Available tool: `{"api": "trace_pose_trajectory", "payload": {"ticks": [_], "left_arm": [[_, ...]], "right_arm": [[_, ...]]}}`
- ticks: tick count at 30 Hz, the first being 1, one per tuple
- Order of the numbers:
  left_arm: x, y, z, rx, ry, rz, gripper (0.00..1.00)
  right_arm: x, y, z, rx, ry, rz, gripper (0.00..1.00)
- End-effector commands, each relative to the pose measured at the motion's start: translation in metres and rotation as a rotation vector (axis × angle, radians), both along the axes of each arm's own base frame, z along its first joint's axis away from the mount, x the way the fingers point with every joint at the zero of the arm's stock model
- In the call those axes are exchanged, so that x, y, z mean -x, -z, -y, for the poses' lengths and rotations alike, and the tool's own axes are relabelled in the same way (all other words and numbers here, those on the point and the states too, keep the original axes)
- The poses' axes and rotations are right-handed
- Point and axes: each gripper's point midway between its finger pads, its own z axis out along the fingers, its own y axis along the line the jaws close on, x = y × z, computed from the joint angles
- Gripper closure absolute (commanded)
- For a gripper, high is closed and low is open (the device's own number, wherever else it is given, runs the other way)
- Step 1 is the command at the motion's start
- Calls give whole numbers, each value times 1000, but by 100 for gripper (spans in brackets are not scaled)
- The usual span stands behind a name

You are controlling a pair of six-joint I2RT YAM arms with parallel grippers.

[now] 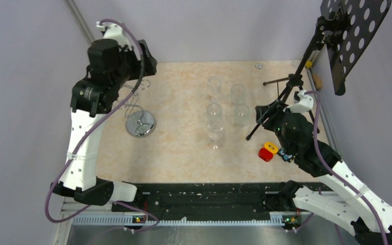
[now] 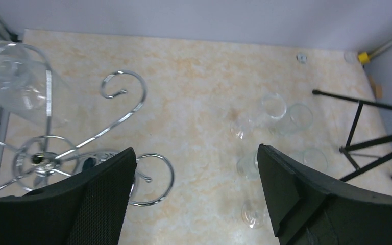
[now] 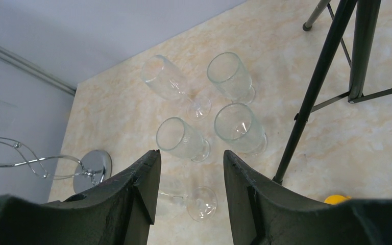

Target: Take the wine glass off the wine glass rack

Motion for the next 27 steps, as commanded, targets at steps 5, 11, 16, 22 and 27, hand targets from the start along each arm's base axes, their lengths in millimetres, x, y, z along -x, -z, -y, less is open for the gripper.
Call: {"api": "trace_pose_trajectory", "payload": {"ticks": [5, 11, 16, 22, 27], "left_arm": [[-2, -65, -55, 181, -77, 162, 10], [-20, -60, -113, 296, -153, 141, 10], [-42, -40, -155, 425, -251, 103, 14], [-75, -11, -176, 497, -317, 43, 35], [-90, 8, -195, 494, -413, 22, 39]], "right_arm": [[-2, -9, -11, -45, -30, 28, 50], [-3, -7, -16, -54, -46, 22, 50], [-6, -3, -26, -56, -74, 12, 51], [-7, 8, -34, -56, -103, -4, 52], [-6, 12, -36, -62, -115, -1, 52]]}}
